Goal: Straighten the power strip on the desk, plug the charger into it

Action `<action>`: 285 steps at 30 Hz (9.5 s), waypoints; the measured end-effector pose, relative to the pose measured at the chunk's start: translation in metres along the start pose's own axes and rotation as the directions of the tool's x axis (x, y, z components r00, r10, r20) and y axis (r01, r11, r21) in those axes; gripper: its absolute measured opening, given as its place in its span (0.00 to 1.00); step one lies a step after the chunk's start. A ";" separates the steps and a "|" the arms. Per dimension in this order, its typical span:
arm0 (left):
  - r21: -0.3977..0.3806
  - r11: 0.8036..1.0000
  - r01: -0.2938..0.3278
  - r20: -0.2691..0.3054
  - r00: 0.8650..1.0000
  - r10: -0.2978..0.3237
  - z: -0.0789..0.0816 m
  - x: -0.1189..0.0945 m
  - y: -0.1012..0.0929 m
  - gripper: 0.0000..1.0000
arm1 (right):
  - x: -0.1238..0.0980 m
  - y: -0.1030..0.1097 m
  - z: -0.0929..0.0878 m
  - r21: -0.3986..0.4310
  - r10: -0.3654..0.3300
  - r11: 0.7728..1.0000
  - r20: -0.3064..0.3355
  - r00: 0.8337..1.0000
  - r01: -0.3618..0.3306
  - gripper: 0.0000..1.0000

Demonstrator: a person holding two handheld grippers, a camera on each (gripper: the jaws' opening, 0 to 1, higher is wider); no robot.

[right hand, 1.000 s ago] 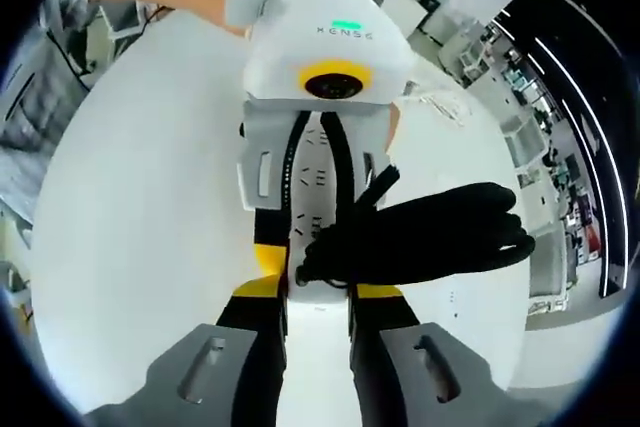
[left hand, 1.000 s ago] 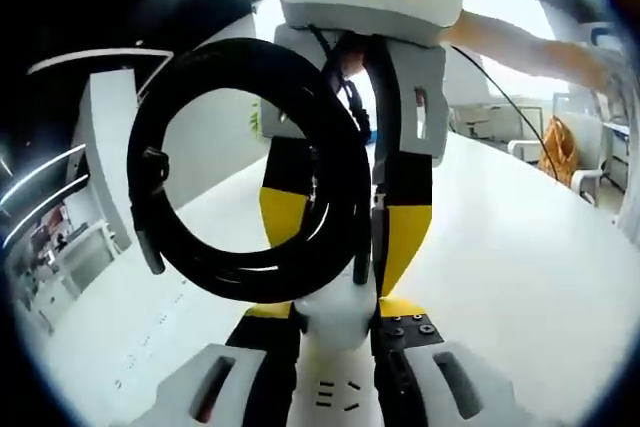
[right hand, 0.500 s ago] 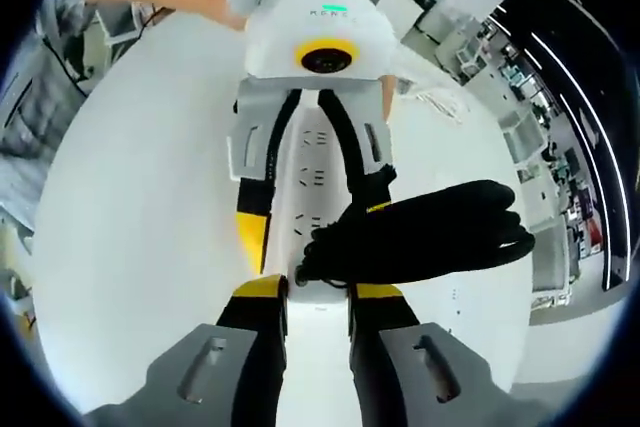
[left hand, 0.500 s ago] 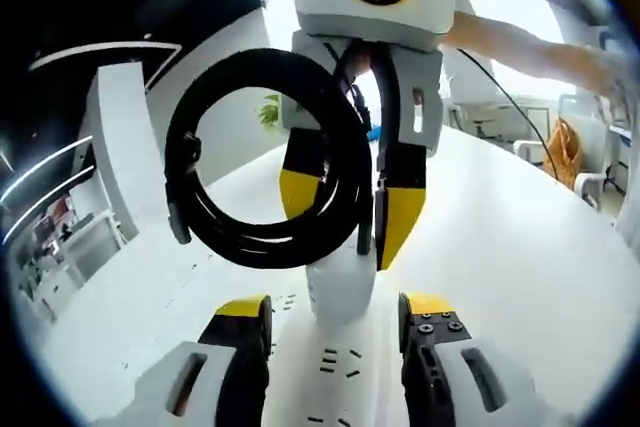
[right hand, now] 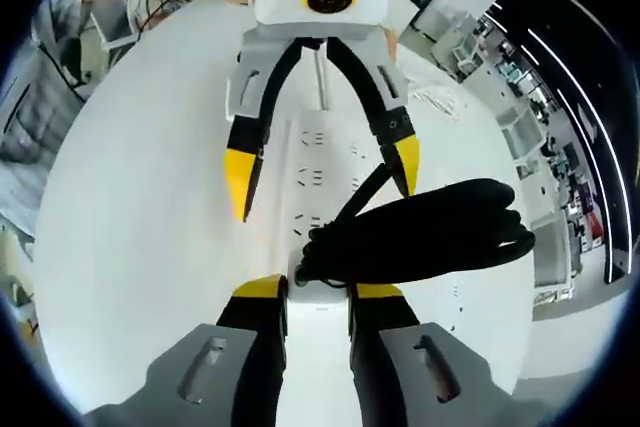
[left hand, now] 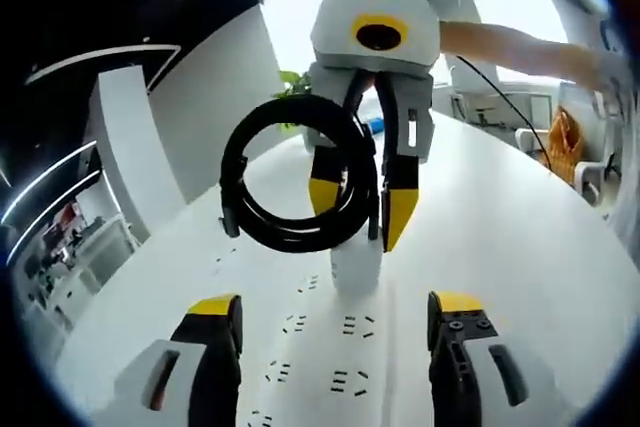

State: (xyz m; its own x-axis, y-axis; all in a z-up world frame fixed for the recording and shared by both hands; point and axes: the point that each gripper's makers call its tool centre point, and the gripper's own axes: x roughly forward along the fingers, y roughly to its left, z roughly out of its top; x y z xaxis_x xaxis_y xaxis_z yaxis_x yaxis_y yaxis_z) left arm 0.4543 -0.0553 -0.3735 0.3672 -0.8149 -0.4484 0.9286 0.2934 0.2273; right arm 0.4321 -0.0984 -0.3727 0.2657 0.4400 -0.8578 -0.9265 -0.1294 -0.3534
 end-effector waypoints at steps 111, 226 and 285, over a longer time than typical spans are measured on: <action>-0.079 0.966 0.248 -0.767 0.604 -0.217 -0.096 -0.029 0.012 0.63 | 0.017 -0.006 0.002 0.123 0.023 0.992 -0.040 0.999 -0.018 0.21; -0.100 0.988 -0.114 -0.277 0.957 0.082 -0.027 -0.062 0.006 0.99 | -0.015 -0.004 0.018 0.452 -0.314 0.886 0.429 0.847 0.099 1.00; -0.152 0.793 -0.591 0.072 0.793 0.605 0.028 -0.168 -0.044 0.99 | -0.109 0.048 0.045 0.763 -0.738 0.610 0.449 0.504 0.215 0.96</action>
State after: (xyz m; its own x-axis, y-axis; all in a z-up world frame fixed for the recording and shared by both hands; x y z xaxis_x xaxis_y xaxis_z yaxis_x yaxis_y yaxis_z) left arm 0.3504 0.0547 -0.2841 0.8490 -0.5048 -0.1563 0.5273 0.7896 0.3137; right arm 0.3464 -0.1130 -0.2795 0.6984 0.7157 -0.0036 -0.7112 0.6934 -0.1156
